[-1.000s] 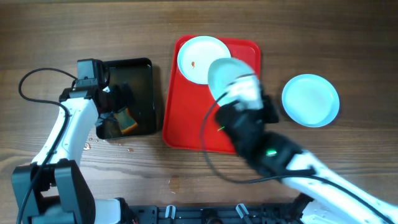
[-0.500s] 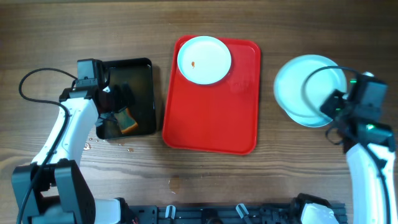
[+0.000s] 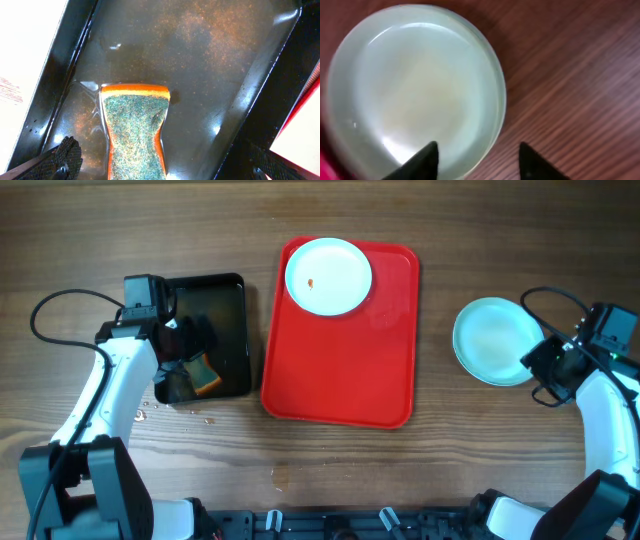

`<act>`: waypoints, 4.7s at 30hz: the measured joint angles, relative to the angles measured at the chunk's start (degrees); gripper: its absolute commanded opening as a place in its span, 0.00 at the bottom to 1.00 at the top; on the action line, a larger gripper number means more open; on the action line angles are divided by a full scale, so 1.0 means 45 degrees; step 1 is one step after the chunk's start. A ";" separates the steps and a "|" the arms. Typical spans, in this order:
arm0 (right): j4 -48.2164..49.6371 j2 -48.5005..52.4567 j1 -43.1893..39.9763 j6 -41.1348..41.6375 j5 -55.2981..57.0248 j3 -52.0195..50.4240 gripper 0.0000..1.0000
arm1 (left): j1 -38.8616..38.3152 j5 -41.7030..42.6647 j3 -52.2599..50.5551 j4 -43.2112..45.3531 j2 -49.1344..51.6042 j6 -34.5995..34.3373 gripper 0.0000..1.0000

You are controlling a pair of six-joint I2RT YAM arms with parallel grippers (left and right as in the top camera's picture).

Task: Clean dirty plates on tray and stack at the side
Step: 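Lift the bottom plate with the right gripper and stack it on the side plate, then move the right gripper to the last plate on the red tray and grip its rim, then pick up the orange-green sponge from the black tray with the left gripper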

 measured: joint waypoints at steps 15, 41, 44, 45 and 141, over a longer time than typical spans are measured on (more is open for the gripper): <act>0.0534 -0.2492 0.8655 -0.2229 -0.4532 0.0709 0.52 | 0.0000 0.0010 0.0000 0.0005 0.0000 -0.0005 1.00; 1.2439 0.8228 1.0501 -0.3808 0.1545 0.1404 0.16 | 0.0000 0.0092 -0.0010 0.0010 0.0000 -0.0005 1.00; 1.1026 0.7762 1.0506 -0.3633 0.1545 0.1515 0.15 | 0.0000 0.0092 -0.0010 0.0010 0.0000 -0.0005 1.00; 1.0171 0.7451 1.0506 -0.3473 0.1540 0.1525 0.15 | 0.0000 0.0092 -0.0015 0.0010 0.0000 -0.0005 1.00; 0.4527 0.5659 1.0025 -0.2079 -0.0316 0.1457 0.06 | 0.0000 0.0826 -0.0015 -0.0539 0.0000 -0.0049 0.72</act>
